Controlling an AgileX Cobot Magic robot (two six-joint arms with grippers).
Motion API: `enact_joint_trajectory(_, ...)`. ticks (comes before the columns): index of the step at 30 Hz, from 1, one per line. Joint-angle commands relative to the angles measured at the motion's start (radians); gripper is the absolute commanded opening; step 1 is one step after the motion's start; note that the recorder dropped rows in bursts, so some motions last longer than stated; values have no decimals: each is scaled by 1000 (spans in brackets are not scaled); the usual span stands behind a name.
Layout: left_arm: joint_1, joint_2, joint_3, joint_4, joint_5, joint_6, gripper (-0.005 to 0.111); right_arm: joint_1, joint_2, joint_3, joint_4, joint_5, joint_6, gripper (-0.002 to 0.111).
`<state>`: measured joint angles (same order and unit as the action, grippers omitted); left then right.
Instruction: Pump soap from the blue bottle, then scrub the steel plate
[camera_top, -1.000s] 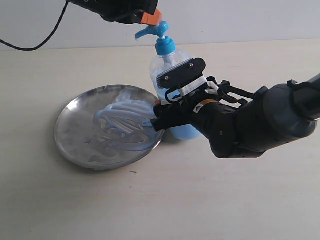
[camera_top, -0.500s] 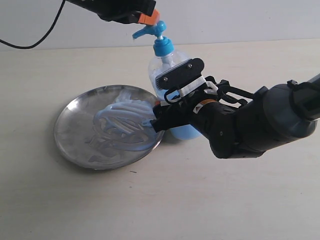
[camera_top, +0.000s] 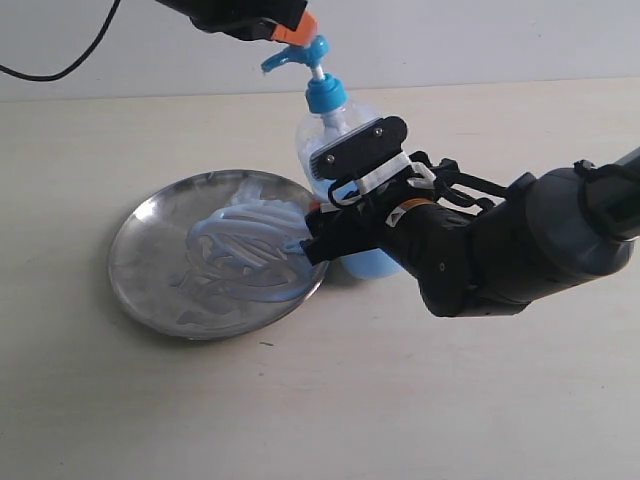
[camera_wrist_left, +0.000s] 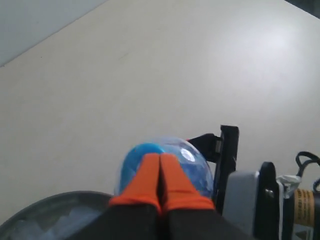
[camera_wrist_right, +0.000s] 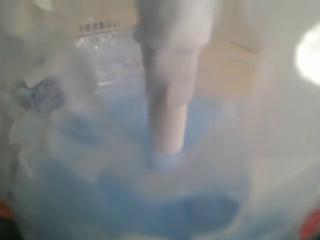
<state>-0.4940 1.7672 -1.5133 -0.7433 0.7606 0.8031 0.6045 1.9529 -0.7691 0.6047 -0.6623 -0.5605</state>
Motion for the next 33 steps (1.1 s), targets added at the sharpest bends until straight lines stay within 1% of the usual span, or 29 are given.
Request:
enact_joint_trajectory(1,-17,-17,19,41,96,1,0,0,-8,-8,-28,-22,-13,0)
enact_joint_trajectory(10,-17,-88,16,42,85,1,0,0,-8,-8,-28,-20,-11,0)
enact_joint_trajectory(14,-17,-128,-11,47,89,1,0,0,-8,-8,-28,-20,-11,0)
enact_joint_trajectory(18,-17,-170,-21,66,89,-5,0,0,-8,-8,-28,-20,-11,0)
enact_joint_trajectory(25,-17,-186,-21,143,101,-50,0,0,-8,-8,-28,-20,10,0)
enact_joint_trajectory(29,-17,-189,-10,142,101,-50,0,0,-8,-8,-28,-20,69,0)
enact_joint_trajectory(33,-17,-199,21,140,101,-52,0,0,-8,-8,12,-36,69,0)
